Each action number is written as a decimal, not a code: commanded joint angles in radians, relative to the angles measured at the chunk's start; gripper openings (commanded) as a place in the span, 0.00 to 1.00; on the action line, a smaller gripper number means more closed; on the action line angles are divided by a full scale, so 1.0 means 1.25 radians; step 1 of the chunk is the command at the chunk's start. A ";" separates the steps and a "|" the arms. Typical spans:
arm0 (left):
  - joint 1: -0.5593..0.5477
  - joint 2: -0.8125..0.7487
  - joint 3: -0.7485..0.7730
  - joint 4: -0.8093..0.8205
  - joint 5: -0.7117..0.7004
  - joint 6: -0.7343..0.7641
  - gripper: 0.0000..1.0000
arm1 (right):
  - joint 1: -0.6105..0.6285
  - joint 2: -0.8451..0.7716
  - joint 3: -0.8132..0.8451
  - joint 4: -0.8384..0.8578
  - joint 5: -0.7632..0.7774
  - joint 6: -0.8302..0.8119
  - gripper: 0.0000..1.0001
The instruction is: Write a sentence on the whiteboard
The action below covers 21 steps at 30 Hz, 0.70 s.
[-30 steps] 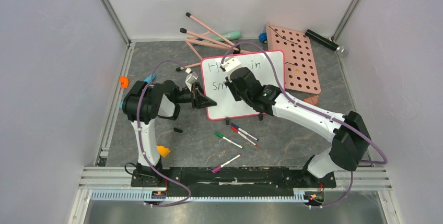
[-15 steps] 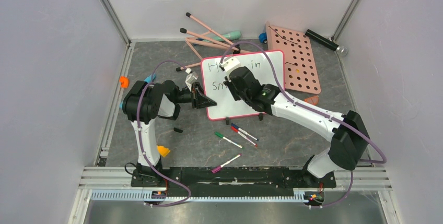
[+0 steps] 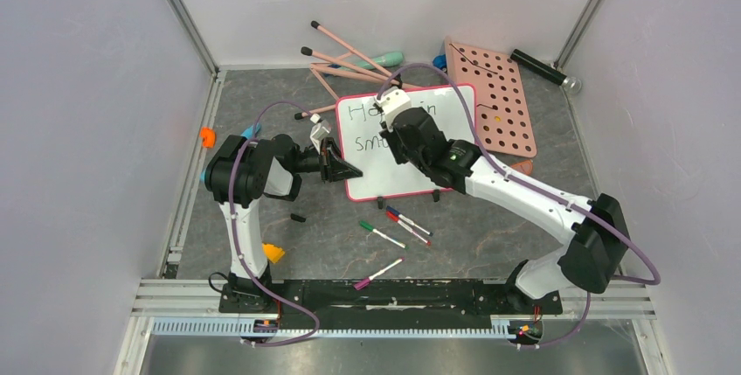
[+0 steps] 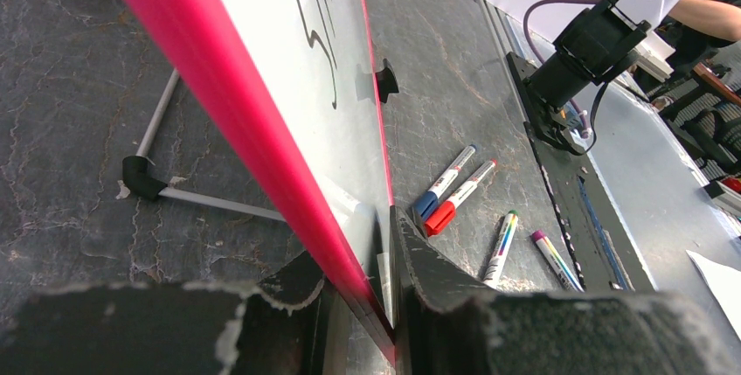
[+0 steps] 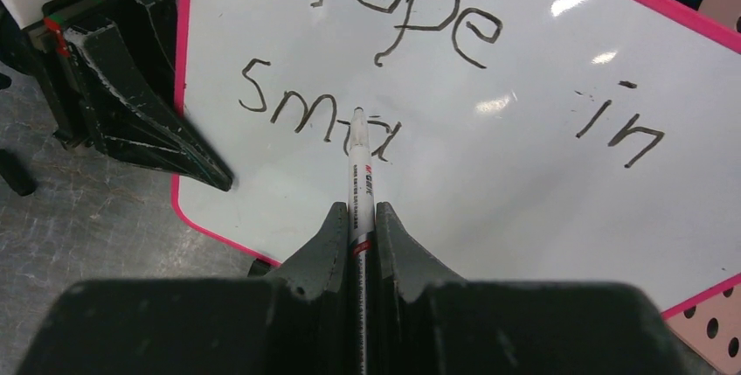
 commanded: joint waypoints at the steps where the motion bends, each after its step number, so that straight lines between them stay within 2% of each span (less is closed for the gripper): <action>1: -0.010 0.015 0.008 0.065 0.055 0.065 0.20 | -0.011 -0.019 -0.009 0.007 0.045 -0.002 0.00; 21: -0.011 0.017 0.008 0.065 0.054 0.064 0.20 | -0.018 0.011 -0.049 0.014 0.055 -0.002 0.00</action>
